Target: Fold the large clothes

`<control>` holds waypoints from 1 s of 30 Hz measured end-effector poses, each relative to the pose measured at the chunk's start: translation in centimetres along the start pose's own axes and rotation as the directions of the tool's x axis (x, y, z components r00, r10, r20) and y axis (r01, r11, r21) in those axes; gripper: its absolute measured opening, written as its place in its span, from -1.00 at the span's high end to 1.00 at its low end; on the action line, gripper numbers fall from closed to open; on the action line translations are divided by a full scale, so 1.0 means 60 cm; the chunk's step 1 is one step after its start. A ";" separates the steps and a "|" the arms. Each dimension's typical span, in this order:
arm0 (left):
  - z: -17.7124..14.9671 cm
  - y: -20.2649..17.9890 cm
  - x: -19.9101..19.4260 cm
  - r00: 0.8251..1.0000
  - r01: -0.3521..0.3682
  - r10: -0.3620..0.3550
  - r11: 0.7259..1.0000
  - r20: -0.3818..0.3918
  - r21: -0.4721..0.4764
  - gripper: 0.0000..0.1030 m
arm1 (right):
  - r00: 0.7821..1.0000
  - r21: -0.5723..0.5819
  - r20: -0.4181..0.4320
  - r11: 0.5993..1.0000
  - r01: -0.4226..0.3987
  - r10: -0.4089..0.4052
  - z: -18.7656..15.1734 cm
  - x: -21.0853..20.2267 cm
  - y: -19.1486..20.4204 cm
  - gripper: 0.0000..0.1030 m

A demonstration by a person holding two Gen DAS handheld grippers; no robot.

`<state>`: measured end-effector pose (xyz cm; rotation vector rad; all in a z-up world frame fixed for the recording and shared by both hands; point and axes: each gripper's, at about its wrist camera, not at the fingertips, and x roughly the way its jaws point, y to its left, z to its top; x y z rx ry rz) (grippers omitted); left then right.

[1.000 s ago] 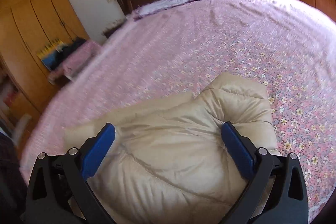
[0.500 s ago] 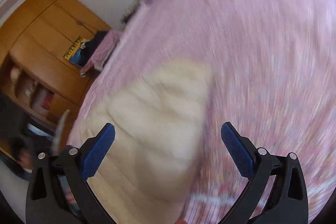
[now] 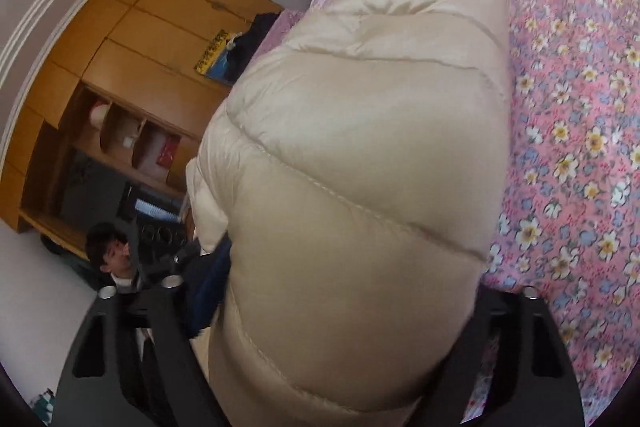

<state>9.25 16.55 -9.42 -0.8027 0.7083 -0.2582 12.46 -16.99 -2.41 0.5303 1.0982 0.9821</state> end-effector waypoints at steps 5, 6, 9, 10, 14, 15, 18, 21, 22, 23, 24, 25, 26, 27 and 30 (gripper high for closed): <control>-0.016 -0.047 0.005 0.997 -0.068 0.066 0.996 0.041 0.065 -0.13 | 0.996 -0.036 0.061 0.997 0.062 -0.059 0.004 -0.015 0.015 -0.08; -0.017 -0.053 0.008 0.997 -0.068 0.065 0.995 0.036 0.070 -0.10 | 0.994 -0.053 0.079 0.995 0.081 -0.077 0.003 -0.028 0.014 -0.07; -0.012 -0.077 0.027 0.998 -0.062 0.059 0.993 0.029 0.105 -0.01 | 0.986 -0.096 0.122 0.987 0.128 -0.116 0.007 -0.057 0.015 -0.05; -0.014 -0.091 0.037 0.997 -0.067 0.062 0.989 0.035 0.132 0.04 | 0.982 -0.107 0.138 0.984 0.143 -0.128 0.008 -0.069 0.014 -0.05; -0.018 -0.148 0.082 0.997 -0.081 0.076 0.974 0.033 0.212 0.18 | 0.970 -0.122 0.184 0.976 0.183 -0.159 0.009 -0.107 -0.004 -0.05; -0.015 -0.163 0.091 0.997 -0.076 0.071 0.973 0.028 0.219 0.21 | 0.966 -0.113 0.196 0.975 0.191 -0.166 0.013 -0.122 -0.014 -0.05; -0.015 -0.198 0.128 0.998 -0.056 0.056 0.970 0.008 0.238 0.29 | 0.953 -0.086 0.237 0.973 0.212 -0.187 0.017 -0.161 -0.043 -0.05; -0.020 -0.226 0.172 0.999 -0.031 0.038 0.973 -0.025 0.231 0.30 | 0.946 -0.051 0.251 0.973 0.225 -0.206 0.021 -0.200 -0.079 0.01; -0.016 -0.228 0.184 0.999 -0.027 0.035 0.972 -0.027 0.233 0.30 | 0.946 -0.039 0.245 0.973 0.226 -0.210 0.018 -0.205 -0.084 0.03; -0.019 -0.236 0.195 0.999 -0.022 0.030 0.971 -0.030 0.238 0.30 | 0.947 -0.022 0.237 0.974 0.227 -0.215 0.022 -0.217 -0.100 0.05; -0.012 -0.242 0.207 0.999 -0.019 0.027 0.972 -0.031 0.236 0.30 | 0.948 -0.017 0.235 0.974 0.224 -0.214 0.021 -0.231 -0.111 0.05; -0.013 -0.249 0.216 0.999 -0.017 0.025 0.974 -0.033 0.228 0.30 | 0.948 -0.017 0.232 0.974 0.227 -0.217 0.023 -0.240 -0.122 0.05; -0.013 -0.252 0.223 0.999 -0.020 0.028 0.974 -0.032 0.224 0.30 | 0.949 -0.015 0.229 0.974 0.228 -0.219 0.025 -0.251 -0.131 0.06; -0.014 -0.256 0.232 0.999 -0.027 0.034 0.974 -0.030 0.226 0.29 | 0.951 0.004 0.224 0.976 0.217 -0.213 0.029 -0.260 -0.144 0.05; -0.025 -0.245 0.248 0.999 -0.029 0.037 0.975 -0.029 0.221 0.18 | 0.962 0.056 0.197 0.982 0.180 -0.187 0.043 -0.269 -0.179 0.00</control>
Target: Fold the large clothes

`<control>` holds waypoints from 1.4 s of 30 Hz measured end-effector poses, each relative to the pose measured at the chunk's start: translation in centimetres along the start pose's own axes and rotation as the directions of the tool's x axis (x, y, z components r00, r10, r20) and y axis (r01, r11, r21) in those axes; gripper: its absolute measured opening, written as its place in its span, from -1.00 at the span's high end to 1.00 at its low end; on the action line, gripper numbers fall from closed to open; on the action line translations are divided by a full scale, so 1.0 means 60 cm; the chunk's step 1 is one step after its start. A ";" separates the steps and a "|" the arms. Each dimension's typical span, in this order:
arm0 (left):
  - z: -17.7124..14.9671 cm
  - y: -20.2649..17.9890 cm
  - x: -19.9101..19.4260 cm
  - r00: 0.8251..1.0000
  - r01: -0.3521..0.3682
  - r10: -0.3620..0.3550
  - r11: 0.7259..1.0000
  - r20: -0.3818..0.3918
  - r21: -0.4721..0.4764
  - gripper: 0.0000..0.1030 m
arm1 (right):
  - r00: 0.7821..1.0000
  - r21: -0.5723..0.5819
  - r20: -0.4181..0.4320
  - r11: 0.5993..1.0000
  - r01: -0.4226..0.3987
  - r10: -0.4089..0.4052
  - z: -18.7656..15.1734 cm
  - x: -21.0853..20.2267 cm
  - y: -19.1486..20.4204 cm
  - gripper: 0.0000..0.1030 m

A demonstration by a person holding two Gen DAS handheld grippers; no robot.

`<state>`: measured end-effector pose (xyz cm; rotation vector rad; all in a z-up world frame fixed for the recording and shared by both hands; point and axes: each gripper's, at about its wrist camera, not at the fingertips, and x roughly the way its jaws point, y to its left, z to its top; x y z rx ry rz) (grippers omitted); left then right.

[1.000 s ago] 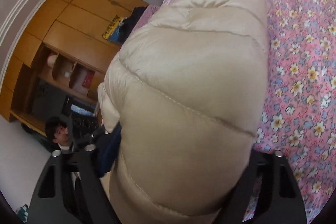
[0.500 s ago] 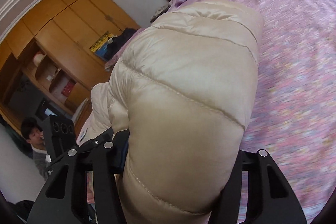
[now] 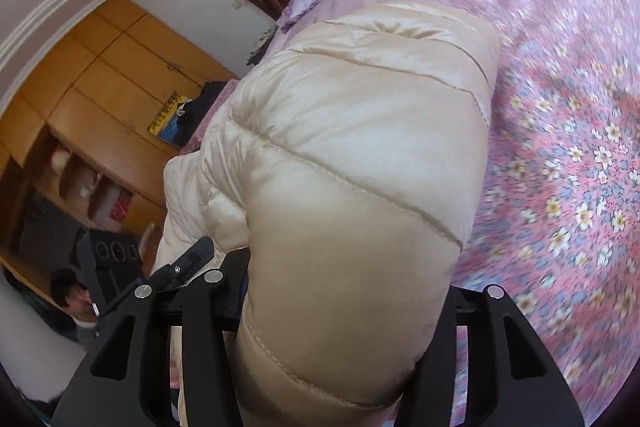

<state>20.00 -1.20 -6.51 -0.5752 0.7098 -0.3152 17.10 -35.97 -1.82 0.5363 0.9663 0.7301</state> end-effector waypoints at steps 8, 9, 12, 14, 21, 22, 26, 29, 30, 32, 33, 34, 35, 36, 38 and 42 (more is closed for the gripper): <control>-0.005 0.032 -0.018 1.000 -0.012 0.011 0.999 -0.015 -0.031 -0.57 | 0.991 0.068 -0.023 0.989 -0.132 0.134 -0.013 0.020 -0.054 -0.42; -0.005 0.024 -0.031 0.999 -0.046 0.046 0.999 -0.011 0.006 -0.58 | 0.992 0.065 -0.029 0.991 -0.119 0.121 -0.014 0.016 -0.050 -0.46; -0.011 0.006 -0.073 0.989 -0.148 0.149 0.985 -0.002 0.090 -0.58 | 0.999 0.037 -0.024 0.999 -0.024 0.024 -0.017 -0.011 -0.032 -0.73; -0.016 -0.003 -0.103 0.976 -0.217 0.218 0.967 0.009 0.134 -0.58 | 0.996 -0.007 0.015 0.996 0.091 -0.091 -0.021 -0.042 -0.016 -0.88; -0.046 -0.036 -0.194 0.922 -0.388 0.382 0.899 0.069 0.204 -0.58 | 0.862 -0.185 0.229 0.849 0.494 -0.452 -0.093 -0.132 0.098 -0.88; -0.053 -0.042 -0.204 0.915 -0.402 0.395 0.891 0.075 0.211 -0.58 | 0.841 -0.189 0.264 0.830 0.525 -0.472 -0.110 -0.146 0.115 -0.88; -0.082 -0.074 -0.243 0.862 -0.505 0.497 0.826 0.102 0.249 -0.76 | 0.796 -0.190 0.365 0.798 0.572 -0.483 -0.170 -0.196 0.172 -0.88; -0.097 -0.100 -0.267 0.874 -0.483 0.475 0.832 0.098 0.274 -0.82 | 0.767 -0.192 0.410 0.776 0.601 -0.492 -0.211 -0.219 0.222 -0.88; -0.101 -0.109 -0.273 0.882 -0.468 0.462 0.836 0.094 0.287 -0.92 | 0.763 -0.191 0.414 0.772 0.606 -0.496 -0.201 -0.217 0.231 -0.88; -0.109 -0.129 -0.289 0.888 -0.456 0.447 0.828 0.108 0.325 -0.91 | 0.765 -0.190 0.412 0.774 0.604 -0.495 -0.222 -0.214 0.255 -0.88; -0.120 -0.139 -0.298 0.885 -0.461 0.451 0.821 0.113 0.336 -0.91 | 0.768 -0.197 0.405 0.772 0.604 -0.497 -0.234 -0.211 0.264 -0.88; -0.124 -0.144 -0.302 0.879 -0.473 0.463 0.812 0.114 0.342 -0.91 | 0.761 -0.203 0.400 0.760 0.618 -0.512 -0.245 -0.208 0.276 -0.88; -0.127 -0.149 -0.304 0.874 -0.482 0.473 0.809 0.114 0.338 -0.91 | 0.729 -0.198 0.404 0.726 0.659 -0.552 -0.254 -0.199 0.282 -0.88; -0.129 -0.149 -0.313 0.870 -0.490 0.479 0.809 0.120 0.324 -0.91 | 0.707 -0.190 0.408 0.704 0.685 -0.578 -0.259 -0.192 0.282 -0.88; -0.131 -0.151 -0.322 0.868 -0.496 0.478 0.814 0.138 0.302 -0.91 | 0.686 -0.178 0.400 0.683 0.709 -0.608 -0.268 -0.178 0.276 -0.88; -0.148 -0.153 -0.334 0.825 -0.564 0.546 0.782 0.144 0.265 -0.91 | 0.709 -0.152 0.357 0.711 0.687 -0.608 -0.303 -0.163 0.271 -0.88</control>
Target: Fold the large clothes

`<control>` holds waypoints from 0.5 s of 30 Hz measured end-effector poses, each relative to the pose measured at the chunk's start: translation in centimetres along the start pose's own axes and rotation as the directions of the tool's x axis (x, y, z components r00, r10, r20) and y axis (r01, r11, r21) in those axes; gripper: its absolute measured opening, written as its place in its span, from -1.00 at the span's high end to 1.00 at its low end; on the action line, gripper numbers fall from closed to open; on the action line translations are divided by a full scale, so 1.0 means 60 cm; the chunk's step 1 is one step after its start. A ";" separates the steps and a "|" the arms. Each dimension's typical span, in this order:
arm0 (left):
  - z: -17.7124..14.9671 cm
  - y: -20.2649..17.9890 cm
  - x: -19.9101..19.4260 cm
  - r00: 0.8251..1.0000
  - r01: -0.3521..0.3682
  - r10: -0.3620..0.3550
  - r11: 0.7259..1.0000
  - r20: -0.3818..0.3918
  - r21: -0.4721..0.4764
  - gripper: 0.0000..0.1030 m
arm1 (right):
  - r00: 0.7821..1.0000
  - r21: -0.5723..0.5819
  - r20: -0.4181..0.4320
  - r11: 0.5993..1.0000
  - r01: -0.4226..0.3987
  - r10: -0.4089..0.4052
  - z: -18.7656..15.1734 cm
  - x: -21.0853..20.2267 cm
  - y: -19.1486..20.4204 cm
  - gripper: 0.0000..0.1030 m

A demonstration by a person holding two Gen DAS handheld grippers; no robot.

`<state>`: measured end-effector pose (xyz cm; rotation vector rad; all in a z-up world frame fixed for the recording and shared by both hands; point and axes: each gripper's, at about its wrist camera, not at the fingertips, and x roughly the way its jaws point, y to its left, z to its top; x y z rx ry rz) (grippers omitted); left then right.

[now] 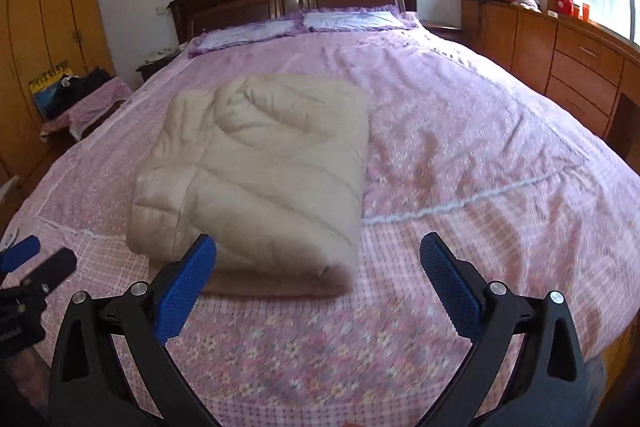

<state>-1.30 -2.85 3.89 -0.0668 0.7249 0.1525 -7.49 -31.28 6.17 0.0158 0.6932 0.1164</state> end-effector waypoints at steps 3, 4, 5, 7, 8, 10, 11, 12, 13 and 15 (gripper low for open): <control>-0.009 -0.009 -0.001 0.998 -0.063 0.064 0.998 -0.022 0.026 -0.92 | 1.000 -0.046 -0.013 0.999 0.007 -0.007 -0.013 0.004 0.015 -0.88; -0.011 -0.009 -0.004 0.998 -0.051 0.051 0.998 -0.020 0.029 -0.92 | 1.000 -0.056 -0.025 0.998 0.002 -0.004 -0.017 0.005 0.019 -0.88; -0.012 -0.008 -0.005 0.999 -0.036 0.037 0.999 -0.024 0.024 -0.92 | 1.000 -0.054 -0.030 0.999 -0.004 0.002 -0.019 0.005 0.020 -0.88; -0.013 -0.004 -0.004 0.999 0.005 -0.005 1.000 -0.038 0.002 -0.92 | 0.999 -0.044 -0.041 0.999 -0.029 0.027 -0.025 0.002 0.025 -0.88; -0.014 -0.004 -0.004 0.999 0.019 -0.019 1.000 -0.041 -0.002 -0.92 | 0.998 -0.042 -0.045 0.999 -0.035 0.033 -0.028 0.000 0.027 -0.88; -0.016 -0.004 -0.004 0.999 0.021 -0.021 1.000 -0.040 0.004 -0.92 | 0.999 -0.031 -0.035 0.999 -0.043 0.042 -0.034 -0.007 0.030 -0.88; -0.017 -0.006 -0.004 0.999 0.023 -0.022 1.000 -0.041 0.007 -0.92 | 0.999 -0.031 -0.029 0.999 -0.041 0.040 -0.038 -0.011 0.033 -0.88; -0.019 -0.007 -0.003 0.999 0.031 -0.031 0.999 -0.045 0.009 -0.92 | 0.999 -0.037 -0.022 0.999 -0.029 0.028 -0.043 -0.016 0.037 -0.88; -0.021 -0.008 -0.002 0.998 0.039 -0.038 0.999 -0.048 0.009 -0.92 | 1.000 -0.046 -0.016 0.999 -0.020 0.019 -0.047 -0.020 0.041 -0.88; -0.024 -0.010 0.000 0.998 0.044 -0.043 0.999 -0.053 0.012 -0.92 | 1.000 -0.063 -0.016 0.998 -0.014 0.013 -0.052 -0.025 0.047 -0.88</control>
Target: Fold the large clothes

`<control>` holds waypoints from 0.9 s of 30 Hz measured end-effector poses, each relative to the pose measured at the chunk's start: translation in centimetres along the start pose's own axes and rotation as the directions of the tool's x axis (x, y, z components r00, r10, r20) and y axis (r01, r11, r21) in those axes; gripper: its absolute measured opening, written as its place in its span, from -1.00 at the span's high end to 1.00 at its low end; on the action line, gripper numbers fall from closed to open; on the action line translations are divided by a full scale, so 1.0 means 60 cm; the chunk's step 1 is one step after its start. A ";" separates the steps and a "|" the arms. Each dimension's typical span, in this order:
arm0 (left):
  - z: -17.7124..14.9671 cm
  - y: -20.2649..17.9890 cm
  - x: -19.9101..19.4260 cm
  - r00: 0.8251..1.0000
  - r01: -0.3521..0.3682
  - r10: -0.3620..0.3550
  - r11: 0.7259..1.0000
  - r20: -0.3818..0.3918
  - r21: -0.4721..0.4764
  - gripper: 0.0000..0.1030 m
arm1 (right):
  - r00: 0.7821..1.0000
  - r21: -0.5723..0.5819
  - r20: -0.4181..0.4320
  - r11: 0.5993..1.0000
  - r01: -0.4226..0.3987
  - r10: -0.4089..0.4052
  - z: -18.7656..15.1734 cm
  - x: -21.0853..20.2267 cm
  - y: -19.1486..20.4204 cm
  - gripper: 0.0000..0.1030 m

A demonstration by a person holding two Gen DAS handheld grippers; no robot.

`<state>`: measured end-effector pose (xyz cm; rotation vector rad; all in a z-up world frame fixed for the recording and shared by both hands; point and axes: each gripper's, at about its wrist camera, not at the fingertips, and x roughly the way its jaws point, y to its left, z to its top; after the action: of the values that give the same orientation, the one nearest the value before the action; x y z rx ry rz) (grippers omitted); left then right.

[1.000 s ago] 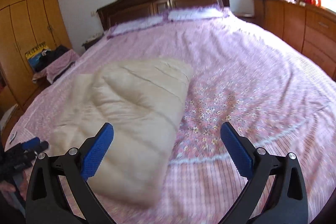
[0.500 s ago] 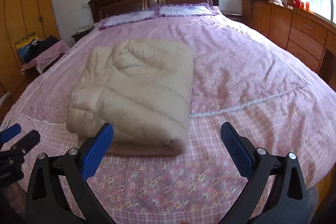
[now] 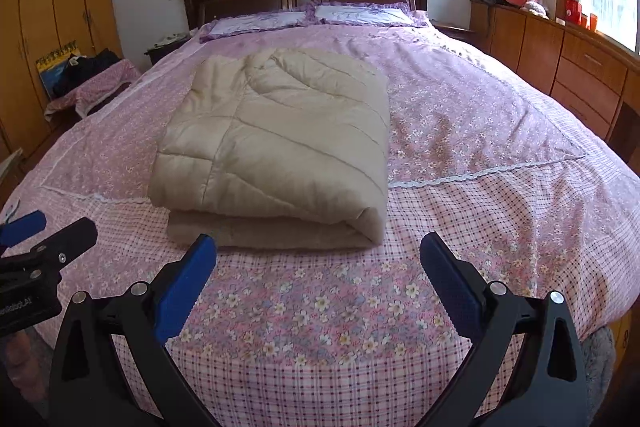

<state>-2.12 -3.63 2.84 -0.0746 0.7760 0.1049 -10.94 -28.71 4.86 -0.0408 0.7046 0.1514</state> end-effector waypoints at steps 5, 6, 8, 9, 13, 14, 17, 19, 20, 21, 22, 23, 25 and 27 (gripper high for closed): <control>-0.004 -0.007 0.001 0.999 -0.039 0.039 0.999 -0.001 0.024 -0.92 | 1.000 0.004 -0.018 1.000 -0.002 0.002 -0.009 0.001 0.006 -0.88; -0.004 -0.006 0.000 0.999 -0.045 0.045 0.999 0.001 0.026 -0.92 | 1.000 0.008 -0.020 1.000 -0.005 0.005 -0.011 0.001 0.006 -0.88; -0.005 -0.004 0.001 0.999 -0.040 0.040 0.999 -0.006 0.024 -0.92 | 1.000 0.009 -0.025 1.000 -0.002 0.002 -0.013 0.002 0.006 -0.88; -0.006 -0.002 0.002 0.999 -0.033 0.033 0.999 -0.011 0.019 -0.92 | 1.000 0.011 -0.027 1.000 -0.001 0.001 -0.013 0.003 0.006 -0.88; -0.007 0.004 0.004 1.000 -0.020 0.020 1.000 -0.016 0.004 -0.92 | 0.999 0.021 -0.041 1.000 -0.006 0.007 -0.017 0.006 0.004 -0.88; -0.008 0.003 0.004 1.000 -0.017 0.017 1.000 -0.016 0.005 -0.92 | 0.999 0.021 -0.043 1.000 -0.005 0.006 -0.018 0.006 0.004 -0.88; -0.010 0.001 0.004 1.000 -0.005 0.005 1.000 -0.018 0.012 -0.92 | 0.999 0.015 -0.039 1.000 -0.002 0.003 -0.017 0.003 0.005 -0.88; -0.012 -0.002 0.003 1.000 0.005 -0.005 1.000 -0.017 0.020 -0.92 | 0.999 0.016 -0.034 1.000 0.002 -0.001 -0.017 0.002 0.004 -0.88; -0.012 -0.003 0.002 1.000 0.006 -0.005 1.000 -0.015 0.021 -0.92 | 0.999 0.019 -0.033 1.000 0.000 0.000 -0.017 0.001 0.003 -0.88; -0.012 -0.003 0.001 1.000 0.007 -0.006 1.000 -0.014 0.023 -0.92 | 0.999 0.021 -0.034 1.000 0.000 0.001 -0.017 0.001 0.002 -0.88; -0.012 -0.003 0.001 1.000 0.009 -0.009 1.000 -0.014 0.023 -0.92 | 0.999 0.023 -0.034 1.000 0.001 -0.001 -0.017 0.000 0.001 -0.88; -0.012 -0.003 0.001 1.000 0.013 -0.013 1.000 -0.014 0.021 -0.92 | 0.999 0.025 -0.035 1.000 0.001 -0.001 -0.017 0.000 0.000 -0.88; -0.012 -0.002 0.001 1.000 0.019 -0.019 1.000 -0.016 0.014 -0.92 | 0.999 0.026 -0.037 1.000 0.003 -0.002 -0.016 0.001 -0.002 -0.88; -0.013 -0.004 0.004 1.000 0.023 -0.023 1.000 -0.021 0.012 -0.92 | 0.999 0.028 -0.039 1.000 0.007 -0.006 -0.016 0.002 -0.006 -0.88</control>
<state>-2.46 -3.92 2.14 -0.0728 0.7967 0.0775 -11.41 -29.14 4.04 -0.0192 0.7450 0.1347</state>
